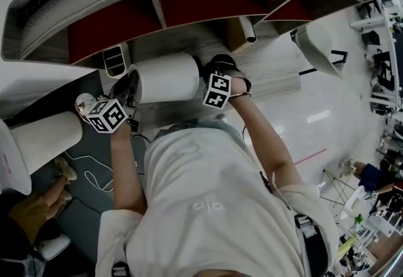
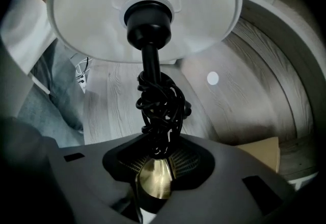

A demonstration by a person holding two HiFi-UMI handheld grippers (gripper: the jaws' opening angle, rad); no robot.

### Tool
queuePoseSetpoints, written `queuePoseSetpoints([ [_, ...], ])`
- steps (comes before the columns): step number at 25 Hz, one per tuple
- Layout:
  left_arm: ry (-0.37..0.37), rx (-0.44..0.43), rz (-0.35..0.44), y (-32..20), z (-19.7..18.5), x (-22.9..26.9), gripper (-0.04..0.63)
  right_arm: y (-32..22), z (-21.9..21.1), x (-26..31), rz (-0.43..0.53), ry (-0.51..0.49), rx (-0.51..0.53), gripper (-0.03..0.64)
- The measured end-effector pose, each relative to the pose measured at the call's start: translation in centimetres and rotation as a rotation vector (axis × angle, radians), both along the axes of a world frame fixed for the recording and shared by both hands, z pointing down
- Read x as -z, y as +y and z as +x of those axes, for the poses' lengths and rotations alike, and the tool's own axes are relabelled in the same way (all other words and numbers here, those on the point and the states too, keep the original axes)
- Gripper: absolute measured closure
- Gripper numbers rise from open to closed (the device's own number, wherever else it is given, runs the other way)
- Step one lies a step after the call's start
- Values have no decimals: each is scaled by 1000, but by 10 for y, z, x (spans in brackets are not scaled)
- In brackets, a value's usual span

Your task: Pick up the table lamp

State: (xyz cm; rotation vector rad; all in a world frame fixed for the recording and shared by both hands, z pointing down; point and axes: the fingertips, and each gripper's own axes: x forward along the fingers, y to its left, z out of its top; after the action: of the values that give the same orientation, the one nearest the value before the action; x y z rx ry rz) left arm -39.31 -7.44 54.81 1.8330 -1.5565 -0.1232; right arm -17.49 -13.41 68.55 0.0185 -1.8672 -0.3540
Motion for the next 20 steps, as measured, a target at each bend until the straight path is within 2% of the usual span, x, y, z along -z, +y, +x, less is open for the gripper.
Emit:
queuePoseSetpoints([
  [5, 45, -25, 41, -4, 30, 9, 568, -3, 35, 16, 24, 17, -16, 469],
  [20, 142, -137, 162, -37, 136, 43, 568, -30, 156, 80, 177, 54, -124, 471],
])
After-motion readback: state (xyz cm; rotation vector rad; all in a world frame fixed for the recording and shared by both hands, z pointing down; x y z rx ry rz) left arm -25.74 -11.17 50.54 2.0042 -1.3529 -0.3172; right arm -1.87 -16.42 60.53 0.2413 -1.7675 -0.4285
